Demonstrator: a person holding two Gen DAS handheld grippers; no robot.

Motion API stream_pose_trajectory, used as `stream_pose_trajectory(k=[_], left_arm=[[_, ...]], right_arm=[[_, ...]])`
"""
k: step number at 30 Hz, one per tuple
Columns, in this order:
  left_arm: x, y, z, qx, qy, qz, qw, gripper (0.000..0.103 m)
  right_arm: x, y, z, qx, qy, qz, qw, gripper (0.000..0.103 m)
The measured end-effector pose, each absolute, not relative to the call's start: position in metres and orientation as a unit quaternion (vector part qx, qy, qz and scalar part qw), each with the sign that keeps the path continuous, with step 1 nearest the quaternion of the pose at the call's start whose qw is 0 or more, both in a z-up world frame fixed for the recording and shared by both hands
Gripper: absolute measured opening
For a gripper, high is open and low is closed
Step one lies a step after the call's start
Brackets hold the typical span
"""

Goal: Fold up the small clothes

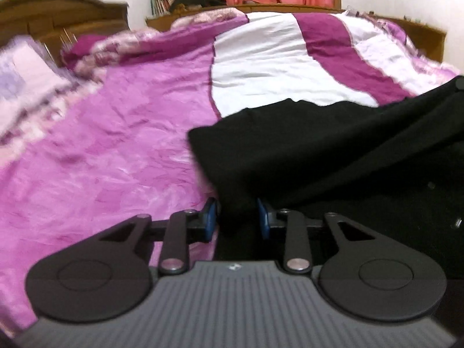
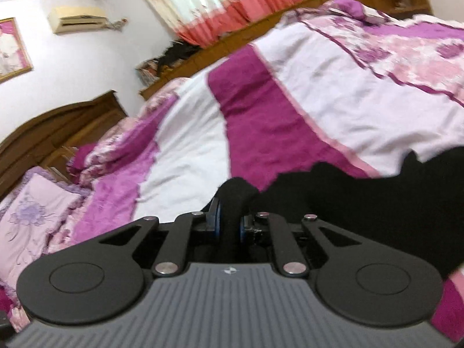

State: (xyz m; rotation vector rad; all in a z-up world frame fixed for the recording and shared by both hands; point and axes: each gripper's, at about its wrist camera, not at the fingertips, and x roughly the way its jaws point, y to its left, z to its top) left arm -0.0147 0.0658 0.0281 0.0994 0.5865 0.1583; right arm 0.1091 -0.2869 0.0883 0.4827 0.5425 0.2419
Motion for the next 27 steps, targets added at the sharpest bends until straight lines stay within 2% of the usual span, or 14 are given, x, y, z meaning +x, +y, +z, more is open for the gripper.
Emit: stream_pose_trajectory(k=[2,5,11,12,14,16,19,22,24,27], left_arm=[[-0.021,0.061,0.026,0.082,0.291,0.092,0.949,0.031],[-0.02,0.068,0.025,0.074,0.296,0.085,0.949,0.031],[-0.007,0.071,0.025,0.051,0.306,0.094,0.946,0.032],[-0.005,0.072,0.026,0.037,0.309,0.101,0.945,0.034],[-0.002,0.078,0.028,0.004,0.31,0.12,0.943,0.034],[-0.002,0.084,0.03,-0.05,0.307,0.145,0.939,0.035],[-0.002,0.095,0.032,-0.133,0.304,0.163,0.929,0.035],[-0.006,0.085,0.045,-0.118,0.284,0.191,0.932,0.033],[-0.013,0.065,0.062,-0.049,0.225,0.231,0.945,0.031],[-0.023,0.038,0.085,0.011,0.143,0.207,0.968,0.032]], right_arm=[[0.106,-0.295,0.083,0.24,0.27,0.096,0.927,0.011],[0.097,-0.319,0.079,0.241,0.268,0.065,0.931,0.011],[0.106,-0.328,0.037,0.232,0.348,0.041,0.907,0.013],[0.111,-0.326,0.029,0.232,0.359,0.029,0.904,0.024],[0.115,-0.328,0.02,0.244,0.359,0.024,0.901,0.033],[0.116,-0.329,0.02,0.259,0.356,0.037,0.897,0.055],[0.112,-0.325,0.025,0.251,0.344,0.059,0.903,0.077],[0.107,-0.325,0.035,0.234,0.328,0.055,0.914,0.081],[0.098,-0.337,0.045,0.236,0.301,0.051,0.922,0.081],[0.076,-0.37,0.06,0.258,0.22,0.031,0.94,0.081]])
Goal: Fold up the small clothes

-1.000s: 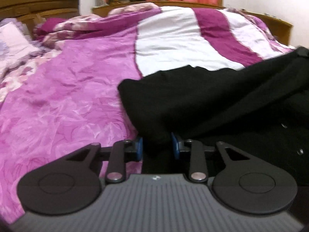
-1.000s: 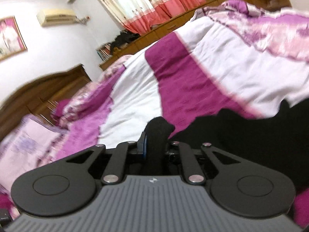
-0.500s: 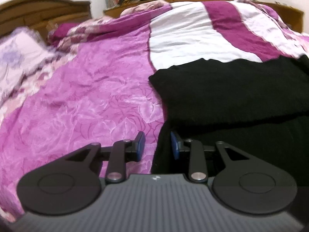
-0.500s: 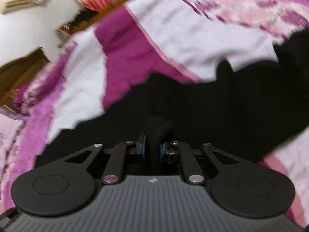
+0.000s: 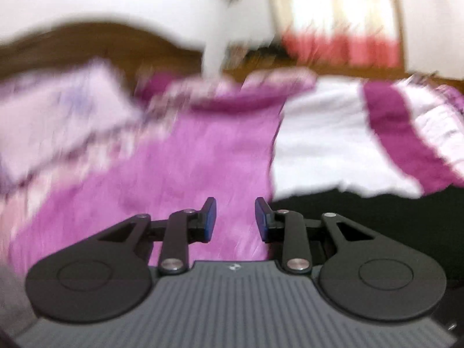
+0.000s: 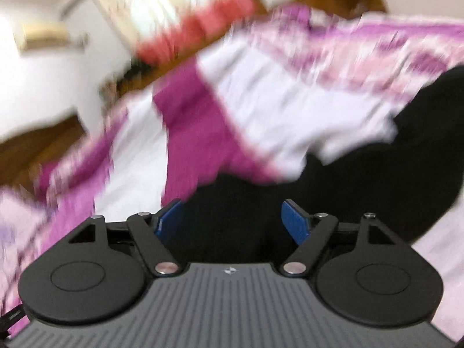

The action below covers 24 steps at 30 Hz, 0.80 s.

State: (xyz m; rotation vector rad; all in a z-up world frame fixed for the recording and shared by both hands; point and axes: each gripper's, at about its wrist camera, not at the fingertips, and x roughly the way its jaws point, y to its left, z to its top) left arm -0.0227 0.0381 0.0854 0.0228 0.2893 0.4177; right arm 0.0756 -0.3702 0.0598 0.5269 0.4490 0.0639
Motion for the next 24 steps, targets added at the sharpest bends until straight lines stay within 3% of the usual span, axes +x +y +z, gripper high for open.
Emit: stream_pose_trajectory(k=[4,7,12,16,22,23,24], left_arm=[[-0.014,-0.009,0.091,0.057,0.122,0.098,0.986,0.034],[0.004,-0.041,0.081,0.027,0.169,-0.006,0.985,0.034],[0.042,-0.099,0.048,0.009,0.236,-0.136,0.962,0.034],[0.066,-0.122,0.022,-0.031,0.277,-0.155,0.948,0.034],[0.079,-0.126,0.009,-0.049,0.279,-0.142,0.949,0.034],[0.08,-0.126,0.009,-0.048,0.279,-0.141,0.949,0.034],[0.081,-0.126,0.008,-0.051,0.279,-0.141,0.948,0.034]], right_arm=[[0.058,-0.424,0.061,0.269,0.162,-0.072,0.947,0.079],[0.06,-0.457,0.055,0.245,0.186,-0.174,0.936,0.069],[0.064,-0.521,0.04,0.252,0.175,-0.24,0.921,0.067],[0.073,-0.583,0.017,0.362,0.173,-0.204,0.893,0.067],[0.102,-0.637,0.005,0.393,0.136,-0.167,0.894,0.068],[0.109,-0.643,0.002,0.392,0.136,-0.157,0.896,0.064],[0.115,-0.647,-0.001,0.39,0.136,-0.147,0.899,0.049]])
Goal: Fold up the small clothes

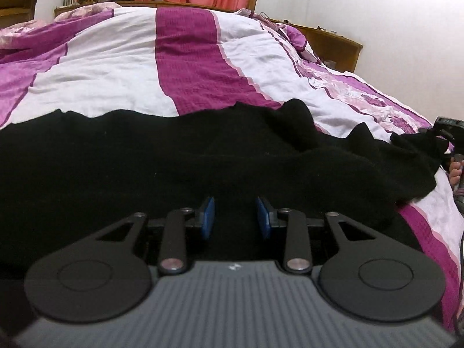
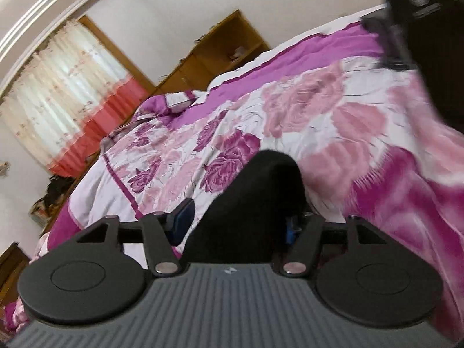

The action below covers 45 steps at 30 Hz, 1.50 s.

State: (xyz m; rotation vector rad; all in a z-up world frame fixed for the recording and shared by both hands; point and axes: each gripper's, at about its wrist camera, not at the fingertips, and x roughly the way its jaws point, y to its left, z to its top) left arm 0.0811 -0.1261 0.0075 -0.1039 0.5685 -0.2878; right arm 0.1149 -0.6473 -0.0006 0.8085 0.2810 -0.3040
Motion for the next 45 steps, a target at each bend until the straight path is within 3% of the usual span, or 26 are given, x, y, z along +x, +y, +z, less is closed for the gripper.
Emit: stream_pose_trajectory(k=[1,2,3,16,21,24,25,26,30,32,38,39,40,45], left_arm=[[0.083,-0.125,0.006,-0.057,0.28,-0.142,0.948,0.034],[0.084,-0.123,0.006,-0.064,0.28,-0.143,0.947,0.034],[0.083,-0.12,0.006,-0.071,0.281,-0.144,0.946,0.034],[0.083,-0.108,0.005,-0.113,0.277,-0.149,0.943,0.034],[0.082,-0.097,0.003,-0.148,0.274,-0.161,0.937,0.035],[0.082,-0.088,0.001,-0.179,0.271,-0.17,0.93,0.035],[0.082,-0.086,0.001,-0.184,0.271,-0.172,0.929,0.035],[0.081,-0.085,0.0,-0.187,0.27,-0.173,0.929,0.035],[0.081,-0.087,0.002,-0.183,0.27,-0.171,0.93,0.035],[0.081,-0.085,0.002,-0.189,0.268,-0.174,0.928,0.035],[0.075,-0.065,0.001,-0.245,0.254,-0.183,0.918,0.035],[0.069,-0.061,0.005,-0.249,0.245,-0.164,0.923,0.04],[0.062,-0.056,0.007,-0.252,0.236,-0.155,0.926,0.049],[0.055,-0.043,0.018,-0.302,0.261,-0.201,0.895,0.051]], right_arm=[[0.121,-0.653,-0.003,0.392,0.138,-0.14,0.899,0.039],[0.126,-0.656,-0.005,0.393,0.141,-0.14,0.898,0.022],[0.13,-0.658,-0.004,0.389,0.138,-0.142,0.9,0.016],[0.099,-0.512,0.11,0.149,0.054,0.027,0.987,0.013],[0.087,-0.426,0.077,0.135,0.13,0.132,0.973,0.013],[0.1,-0.376,0.045,0.078,0.231,0.142,0.959,0.014],[0.105,-0.363,0.035,0.068,0.27,0.127,0.952,0.015],[0.107,-0.355,0.027,0.077,0.297,0.104,0.946,0.022],[0.091,-0.349,0.025,0.136,0.297,0.085,0.941,0.07],[0.076,-0.347,0.029,0.148,0.283,0.106,0.942,0.072],[0.017,-0.303,0.036,-0.005,0.207,0.188,0.96,0.071],[0.017,-0.301,0.036,-0.013,0.21,0.199,0.957,0.071],[0.015,-0.299,0.034,-0.02,0.214,0.203,0.955,0.071],[0.013,-0.315,0.039,0.033,0.227,0.192,0.954,0.071]])
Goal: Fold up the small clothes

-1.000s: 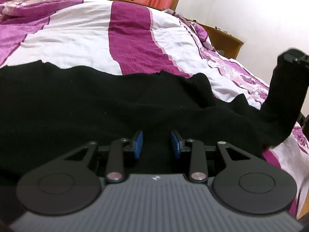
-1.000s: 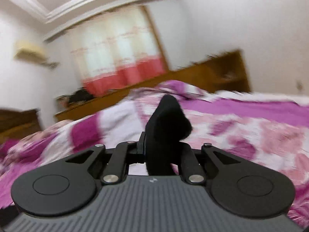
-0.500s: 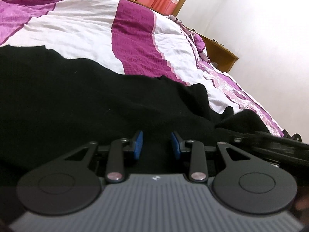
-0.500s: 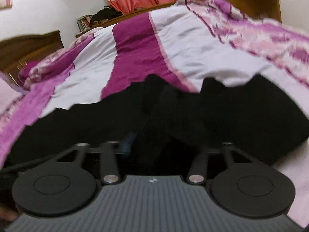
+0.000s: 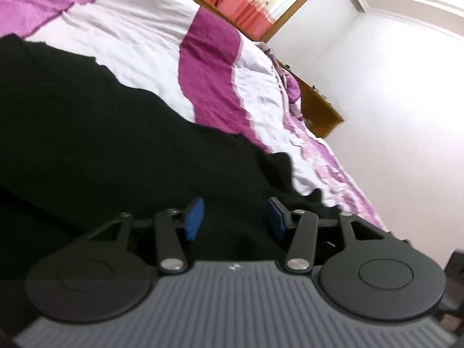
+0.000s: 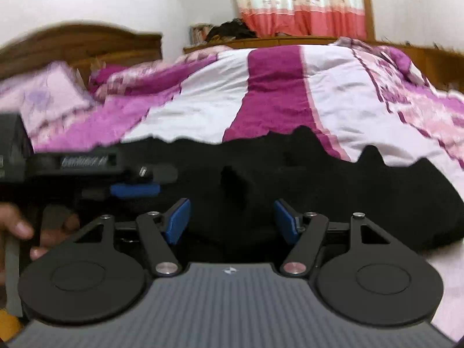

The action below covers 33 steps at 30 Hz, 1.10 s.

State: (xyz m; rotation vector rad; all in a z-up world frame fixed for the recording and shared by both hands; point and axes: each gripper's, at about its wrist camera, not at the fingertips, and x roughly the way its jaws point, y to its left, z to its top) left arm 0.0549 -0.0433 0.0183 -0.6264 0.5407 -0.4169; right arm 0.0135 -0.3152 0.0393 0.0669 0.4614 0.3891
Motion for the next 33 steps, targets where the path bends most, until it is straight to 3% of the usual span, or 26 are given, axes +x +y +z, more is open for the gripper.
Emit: stream_pose_trajectory(k=[3,5,7,8,13,21,23,25,26,33], left_arm=[[0.059,-0.054,0.031,-0.339,0.266,-0.254,0.866,0.051],[0.064,-0.071,0.037,-0.335,0.279,-0.279,0.855,0.052],[0.072,-0.089,0.039,-0.311,0.293,-0.287,0.857,0.072],[0.077,-0.099,0.039,-0.291,0.3,-0.281,0.864,0.074],[0.088,-0.118,0.026,-0.307,0.338,-0.286,0.842,0.074],[0.073,-0.125,0.018,-0.274,0.336,-0.327,0.84,0.073],[0.082,-0.125,0.015,-0.298,0.345,-0.325,0.828,0.065],[0.089,-0.129,0.021,-0.291,0.344,-0.318,0.835,0.014],[0.092,-0.133,0.026,-0.273,0.342,-0.31,0.844,0.009],[0.104,-0.15,0.059,-0.246,0.32,-0.326,0.855,0.009]], right_arm=[[0.011,-0.33,0.043,0.072,0.242,0.126,0.96,0.072],[0.006,-0.332,0.043,0.042,0.261,0.057,0.963,0.072],[-0.002,-0.331,0.04,0.013,0.272,0.042,0.961,0.072],[-0.005,-0.33,0.036,-0.003,0.285,0.034,0.958,0.071],[-0.004,-0.328,0.023,-0.014,0.303,0.037,0.952,0.072],[-0.005,-0.336,0.024,0.054,0.278,0.086,0.955,0.072],[-0.008,-0.327,0.023,0.033,0.27,0.104,0.957,0.072],[-0.01,-0.316,0.021,-0.002,0.267,0.112,0.957,0.072],[-0.012,-0.311,0.02,-0.017,0.266,0.113,0.957,0.072],[-0.015,-0.317,0.024,0.003,0.274,0.145,0.951,0.076]])
